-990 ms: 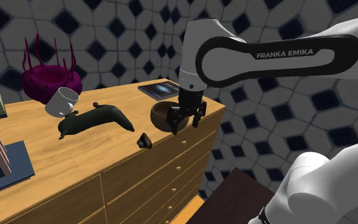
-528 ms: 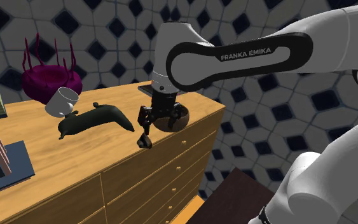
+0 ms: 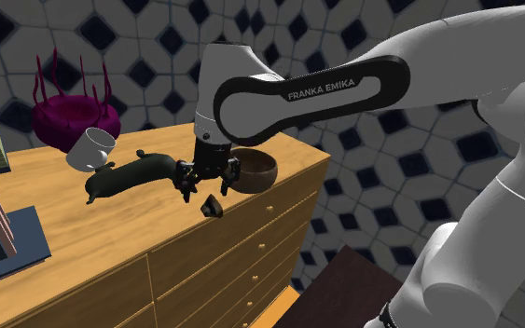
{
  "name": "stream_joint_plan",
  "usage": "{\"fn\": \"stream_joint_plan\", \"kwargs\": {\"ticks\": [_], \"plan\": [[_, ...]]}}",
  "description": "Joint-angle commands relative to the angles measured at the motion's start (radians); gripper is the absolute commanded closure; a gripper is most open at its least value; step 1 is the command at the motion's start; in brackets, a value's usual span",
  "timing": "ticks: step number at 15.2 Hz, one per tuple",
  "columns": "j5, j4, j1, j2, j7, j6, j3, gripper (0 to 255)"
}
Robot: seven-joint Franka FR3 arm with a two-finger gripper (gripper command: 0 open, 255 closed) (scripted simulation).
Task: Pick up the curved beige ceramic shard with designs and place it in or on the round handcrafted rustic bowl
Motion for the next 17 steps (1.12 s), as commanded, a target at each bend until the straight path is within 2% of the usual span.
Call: {"fn": "stream_joint_plan", "kwargs": {"ticks": [1, 4, 11, 12, 17], "plan": [[-0.005, -0.013, 0.001, 0.014, 0.004, 0.028, 0.002, 0], [-0.011, -0.033, 0.002, 0.029, 0.009, 0.061, 0.004, 0], [-0.011, -0.033, 0.002, 0.029, 0.009, 0.061, 0.004, 0], [-0.011, -0.033, 0.002, 0.029, 0.009, 0.061, 0.004, 255], [-0.012, -0.032, 0.002, 0.029, 0.009, 0.061, 0.004, 255]]}}
